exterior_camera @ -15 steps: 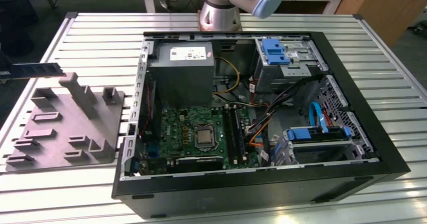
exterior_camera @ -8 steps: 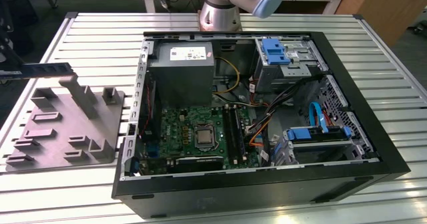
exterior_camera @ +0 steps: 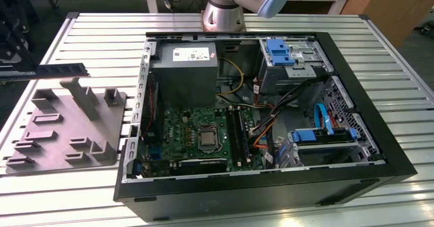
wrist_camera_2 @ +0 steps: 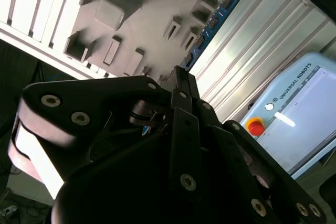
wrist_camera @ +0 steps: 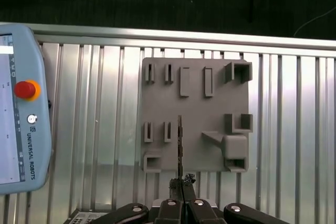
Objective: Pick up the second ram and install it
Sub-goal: 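Pick up the second ram and move it above second insertion slot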
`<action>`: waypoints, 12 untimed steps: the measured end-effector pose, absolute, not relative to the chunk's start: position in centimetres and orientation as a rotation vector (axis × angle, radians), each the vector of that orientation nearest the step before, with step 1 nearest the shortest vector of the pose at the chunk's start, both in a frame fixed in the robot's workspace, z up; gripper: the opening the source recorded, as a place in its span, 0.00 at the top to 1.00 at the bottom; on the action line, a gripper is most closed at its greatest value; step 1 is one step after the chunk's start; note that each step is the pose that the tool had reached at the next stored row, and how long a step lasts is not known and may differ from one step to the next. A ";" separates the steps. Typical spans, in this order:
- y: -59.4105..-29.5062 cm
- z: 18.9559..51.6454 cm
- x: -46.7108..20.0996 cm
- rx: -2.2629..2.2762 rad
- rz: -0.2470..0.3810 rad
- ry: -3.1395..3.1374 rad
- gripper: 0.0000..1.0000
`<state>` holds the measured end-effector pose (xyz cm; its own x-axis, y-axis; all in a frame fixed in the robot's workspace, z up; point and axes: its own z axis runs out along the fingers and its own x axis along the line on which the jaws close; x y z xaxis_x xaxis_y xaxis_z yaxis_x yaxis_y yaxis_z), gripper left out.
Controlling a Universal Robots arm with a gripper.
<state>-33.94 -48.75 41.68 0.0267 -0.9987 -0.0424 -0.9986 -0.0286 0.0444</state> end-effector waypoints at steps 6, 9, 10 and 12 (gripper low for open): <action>-48.7 41.7 -32.6 2.249 -0.096 -2.188 0.89; -48.8 41.7 -32.0 2.249 -0.096 -2.188 0.89; -48.7 41.7 -31.7 2.249 -0.096 -2.188 0.89; -48.7 41.7 -31.3 2.249 -0.096 -2.188 0.89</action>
